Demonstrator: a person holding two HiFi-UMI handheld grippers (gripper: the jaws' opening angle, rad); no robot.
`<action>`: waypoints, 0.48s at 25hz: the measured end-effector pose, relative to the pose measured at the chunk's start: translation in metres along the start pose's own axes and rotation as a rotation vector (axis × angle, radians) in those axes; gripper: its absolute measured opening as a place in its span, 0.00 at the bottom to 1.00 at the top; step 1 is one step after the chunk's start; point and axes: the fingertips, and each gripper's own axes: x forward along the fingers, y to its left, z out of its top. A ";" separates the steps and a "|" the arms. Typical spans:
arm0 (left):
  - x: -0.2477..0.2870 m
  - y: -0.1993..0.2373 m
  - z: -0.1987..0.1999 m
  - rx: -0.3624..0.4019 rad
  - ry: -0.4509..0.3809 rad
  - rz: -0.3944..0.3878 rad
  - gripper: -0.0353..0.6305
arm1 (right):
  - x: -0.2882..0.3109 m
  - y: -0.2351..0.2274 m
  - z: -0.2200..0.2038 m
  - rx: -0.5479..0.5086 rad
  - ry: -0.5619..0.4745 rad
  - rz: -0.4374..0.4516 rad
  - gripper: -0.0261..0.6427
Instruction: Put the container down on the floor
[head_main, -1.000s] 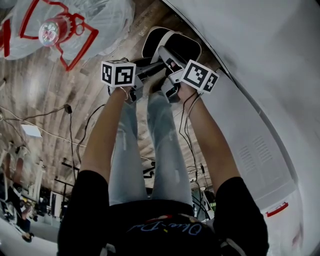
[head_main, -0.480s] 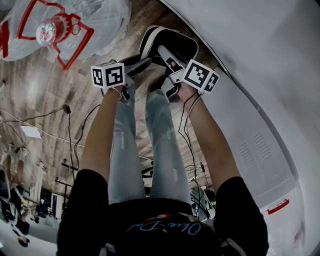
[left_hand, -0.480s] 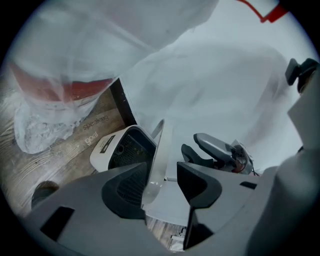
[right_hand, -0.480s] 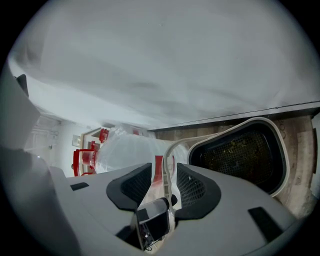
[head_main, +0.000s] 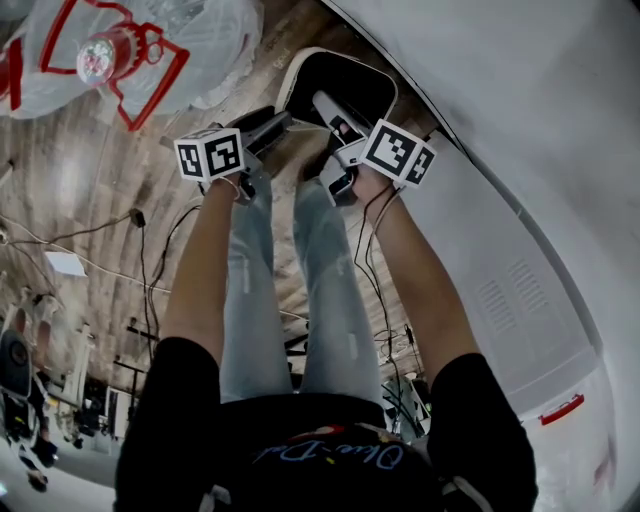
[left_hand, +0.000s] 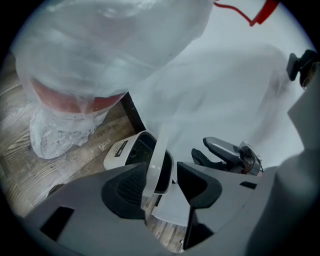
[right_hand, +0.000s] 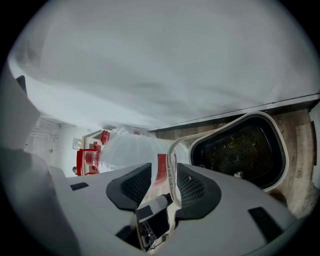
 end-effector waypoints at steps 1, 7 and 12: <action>-0.001 0.000 0.001 -0.005 -0.009 0.006 0.31 | -0.001 0.001 0.001 0.003 -0.008 0.000 0.26; -0.013 -0.009 -0.008 -0.009 -0.022 -0.021 0.31 | -0.010 0.008 0.000 0.001 -0.024 0.003 0.26; -0.016 -0.020 -0.011 0.014 -0.024 -0.035 0.30 | -0.017 0.012 0.000 -0.003 -0.040 0.001 0.26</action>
